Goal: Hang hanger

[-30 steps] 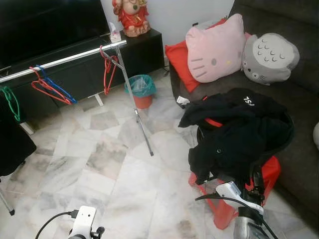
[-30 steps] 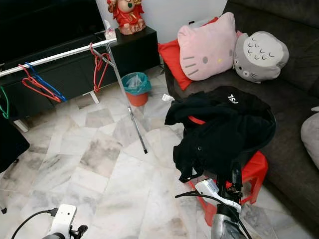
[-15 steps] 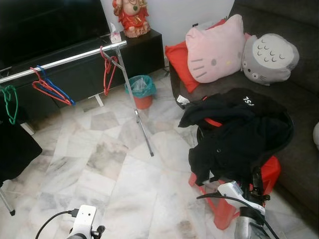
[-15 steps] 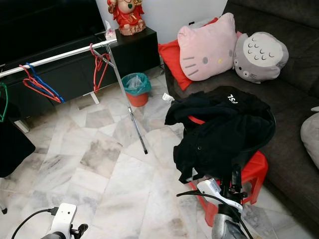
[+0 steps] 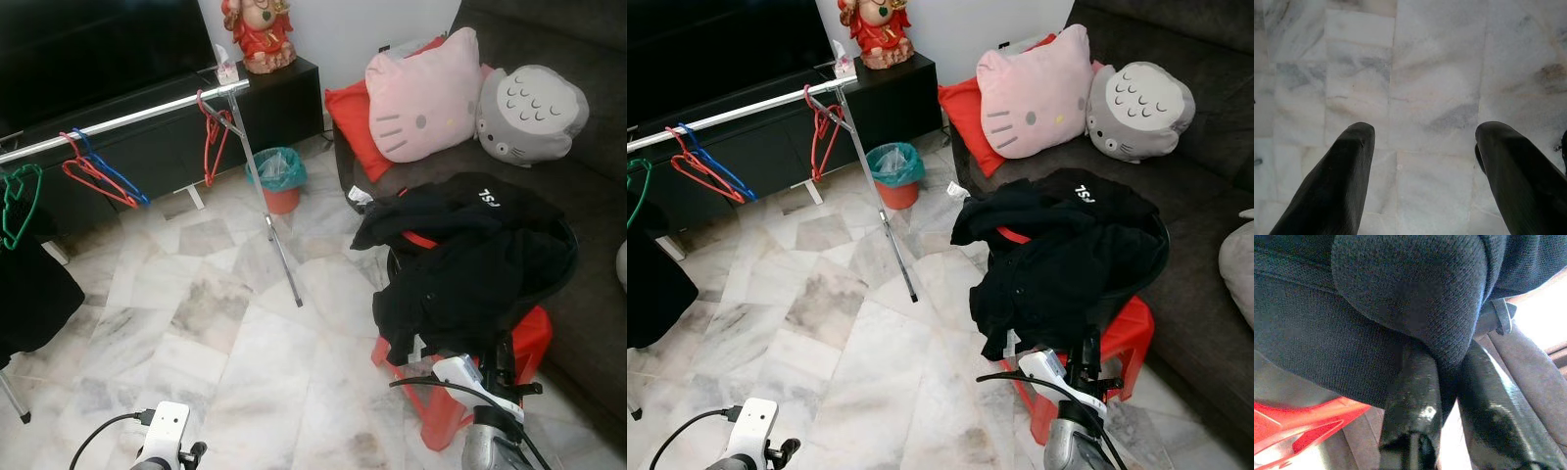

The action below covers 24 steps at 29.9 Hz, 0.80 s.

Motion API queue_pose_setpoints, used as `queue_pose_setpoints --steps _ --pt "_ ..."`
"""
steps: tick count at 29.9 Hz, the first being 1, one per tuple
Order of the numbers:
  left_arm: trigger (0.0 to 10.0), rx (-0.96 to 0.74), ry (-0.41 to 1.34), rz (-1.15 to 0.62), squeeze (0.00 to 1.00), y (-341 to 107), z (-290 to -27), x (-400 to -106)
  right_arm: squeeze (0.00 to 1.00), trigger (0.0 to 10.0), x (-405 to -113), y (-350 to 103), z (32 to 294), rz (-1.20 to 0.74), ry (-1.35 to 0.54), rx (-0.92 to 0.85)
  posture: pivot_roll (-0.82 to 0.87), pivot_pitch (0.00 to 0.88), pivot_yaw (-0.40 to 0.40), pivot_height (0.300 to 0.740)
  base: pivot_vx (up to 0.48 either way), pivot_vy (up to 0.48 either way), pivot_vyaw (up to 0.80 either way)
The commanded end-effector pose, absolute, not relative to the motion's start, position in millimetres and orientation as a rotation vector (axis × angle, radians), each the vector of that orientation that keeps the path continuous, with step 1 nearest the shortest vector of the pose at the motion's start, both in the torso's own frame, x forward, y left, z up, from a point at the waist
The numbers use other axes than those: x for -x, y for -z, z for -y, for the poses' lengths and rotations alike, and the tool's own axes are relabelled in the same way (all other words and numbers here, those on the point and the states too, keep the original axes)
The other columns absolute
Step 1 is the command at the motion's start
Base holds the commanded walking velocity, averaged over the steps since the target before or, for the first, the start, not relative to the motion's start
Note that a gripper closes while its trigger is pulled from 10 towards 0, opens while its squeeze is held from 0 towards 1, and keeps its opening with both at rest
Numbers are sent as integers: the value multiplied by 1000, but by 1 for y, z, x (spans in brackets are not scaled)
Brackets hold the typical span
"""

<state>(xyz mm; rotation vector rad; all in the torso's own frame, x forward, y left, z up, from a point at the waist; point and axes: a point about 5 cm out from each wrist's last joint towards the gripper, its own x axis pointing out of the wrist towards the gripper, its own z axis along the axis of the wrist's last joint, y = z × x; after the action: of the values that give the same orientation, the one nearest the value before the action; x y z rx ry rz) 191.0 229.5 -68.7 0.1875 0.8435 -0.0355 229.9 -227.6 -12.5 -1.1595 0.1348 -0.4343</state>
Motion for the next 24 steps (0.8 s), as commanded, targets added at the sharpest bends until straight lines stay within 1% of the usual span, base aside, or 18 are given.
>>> queue_pose_setpoints --steps 1,21,22,23,24 --pt "10000 -199 10 -833 0 65 -240 -192 0 0 -232 12 221 -122 420 1133 -100 0 152 740 0 0 0" --pt "10000 -199 7 -831 0 65 -239 -192 0 0 -239 6 219 -86 438 1105 -101 0 151 740 0 0 0" --pt "10000 -201 6 -832 0 65 -240 -192 0 0 -239 4 221 -88 463 1079 -101 0 151 740 0 0 0" --pt "10000 -203 6 -831 0 65 -240 -193 0 0 -239 3 224 -112 511 1000 -104 0 146 740 0 0 0" --pt "10000 -203 6 -831 0 65 -240 -193 0 0 -239 3 224 -112 511 1000 -104 0 146 740 0 0 0"
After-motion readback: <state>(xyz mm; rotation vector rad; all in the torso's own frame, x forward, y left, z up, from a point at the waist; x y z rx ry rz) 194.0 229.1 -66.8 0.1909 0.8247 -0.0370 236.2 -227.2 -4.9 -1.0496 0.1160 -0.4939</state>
